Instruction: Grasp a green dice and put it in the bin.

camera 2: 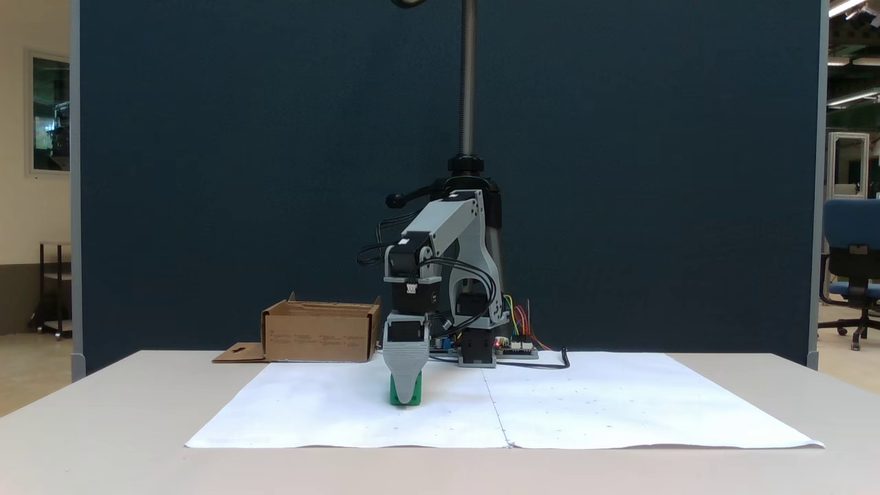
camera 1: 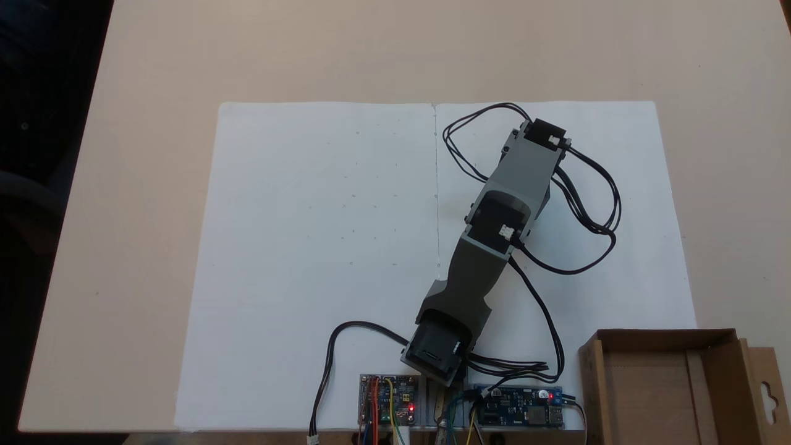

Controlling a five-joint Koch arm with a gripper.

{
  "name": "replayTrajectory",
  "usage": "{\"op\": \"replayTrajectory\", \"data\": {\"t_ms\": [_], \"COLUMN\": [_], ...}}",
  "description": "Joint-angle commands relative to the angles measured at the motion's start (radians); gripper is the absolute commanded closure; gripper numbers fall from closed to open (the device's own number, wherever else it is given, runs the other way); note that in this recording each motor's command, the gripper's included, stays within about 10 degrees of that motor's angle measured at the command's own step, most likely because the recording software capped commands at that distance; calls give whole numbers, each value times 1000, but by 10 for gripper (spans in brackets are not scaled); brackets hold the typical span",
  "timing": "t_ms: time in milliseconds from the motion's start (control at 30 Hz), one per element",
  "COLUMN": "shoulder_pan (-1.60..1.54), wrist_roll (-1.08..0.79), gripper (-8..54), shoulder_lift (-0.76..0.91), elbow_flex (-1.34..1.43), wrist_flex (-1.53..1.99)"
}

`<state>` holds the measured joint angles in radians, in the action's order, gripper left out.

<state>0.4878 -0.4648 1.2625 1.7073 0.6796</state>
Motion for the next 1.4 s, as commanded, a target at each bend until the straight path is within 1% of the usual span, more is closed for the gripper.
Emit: {"op": "replayTrajectory", "data": {"t_ms": [0,300,733,800,933,1000,1233,1367], "shoulder_pan": [15,17,38,38,40,41,49,49], "wrist_roll": [-87,-124,-130,-133,-135,-135,-135,-133], "gripper": [66,66,69,99,100,134,139,209], "shoulder_lift": [26,25,-8,-9,-11,-11,-14,-14], "elbow_flex": [-57,-57,-60,-60,-60,-60,-58,-58], "wrist_flex": [-17,-41,-67,-69,-77,-75,-71,-75]}}
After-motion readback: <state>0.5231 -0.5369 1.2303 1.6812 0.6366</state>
